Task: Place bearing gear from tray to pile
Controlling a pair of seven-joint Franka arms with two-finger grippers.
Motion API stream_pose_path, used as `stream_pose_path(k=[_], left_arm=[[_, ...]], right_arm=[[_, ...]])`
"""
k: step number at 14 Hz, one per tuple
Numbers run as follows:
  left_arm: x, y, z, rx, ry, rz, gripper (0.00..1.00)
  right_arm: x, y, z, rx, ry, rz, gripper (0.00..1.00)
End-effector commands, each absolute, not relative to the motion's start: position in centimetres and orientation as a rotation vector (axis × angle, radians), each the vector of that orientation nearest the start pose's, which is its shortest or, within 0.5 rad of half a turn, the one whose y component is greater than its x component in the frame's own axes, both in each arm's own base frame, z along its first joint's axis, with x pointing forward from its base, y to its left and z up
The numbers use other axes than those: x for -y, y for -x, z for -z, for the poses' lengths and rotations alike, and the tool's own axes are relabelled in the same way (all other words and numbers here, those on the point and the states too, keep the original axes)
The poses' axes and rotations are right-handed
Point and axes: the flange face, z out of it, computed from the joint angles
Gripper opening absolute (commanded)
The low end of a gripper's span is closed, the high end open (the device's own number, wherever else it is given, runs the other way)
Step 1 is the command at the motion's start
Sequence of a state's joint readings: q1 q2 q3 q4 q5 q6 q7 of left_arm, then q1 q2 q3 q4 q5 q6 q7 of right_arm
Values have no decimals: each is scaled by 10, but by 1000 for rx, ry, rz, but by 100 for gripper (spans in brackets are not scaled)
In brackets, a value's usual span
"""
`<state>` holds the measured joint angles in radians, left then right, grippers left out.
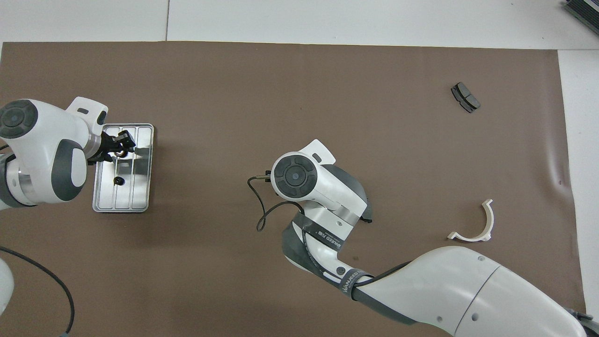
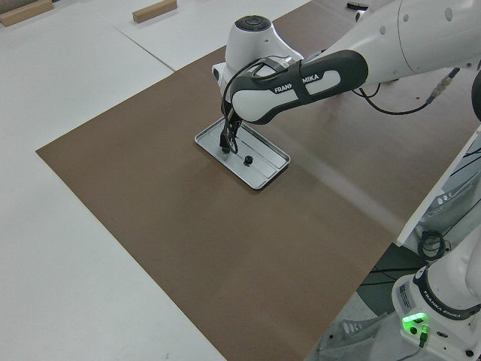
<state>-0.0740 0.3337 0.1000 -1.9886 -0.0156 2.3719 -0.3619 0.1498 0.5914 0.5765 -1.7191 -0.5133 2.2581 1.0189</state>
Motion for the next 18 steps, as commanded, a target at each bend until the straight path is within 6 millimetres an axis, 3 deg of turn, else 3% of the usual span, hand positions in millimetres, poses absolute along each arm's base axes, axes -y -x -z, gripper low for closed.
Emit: stream_pose_path(k=[1, 3, 5, 8, 13, 15, 18], left_arm=[[-16, -607, -297, 610, 3082, 105, 51], [-16, -607, -297, 610, 3082, 105, 44], [-16, -607, -298, 610, 3082, 105, 32], [-16, -609, -300, 610, 3083, 112, 2], [-6, -630, -321, 590, 3088, 125, 0], [15, -647, -341, 550, 3101, 102, 0], [46, -661, -368, 579, 3170, 96, 0]], right_arm=[[-403, -533, -284, -81, 3146, 195, 92], [-403, -533, -284, -79, 3146, 195, 78], [-405, -534, -285, -88, 3128, 210, 75], [-407, -533, -284, -86, 3103, 222, 75], [-404, -528, -278, -77, 3127, 200, 70], [-404, -527, -278, -78, 3128, 199, 55], [-404, -529, -279, -79, 3127, 202, 16]])
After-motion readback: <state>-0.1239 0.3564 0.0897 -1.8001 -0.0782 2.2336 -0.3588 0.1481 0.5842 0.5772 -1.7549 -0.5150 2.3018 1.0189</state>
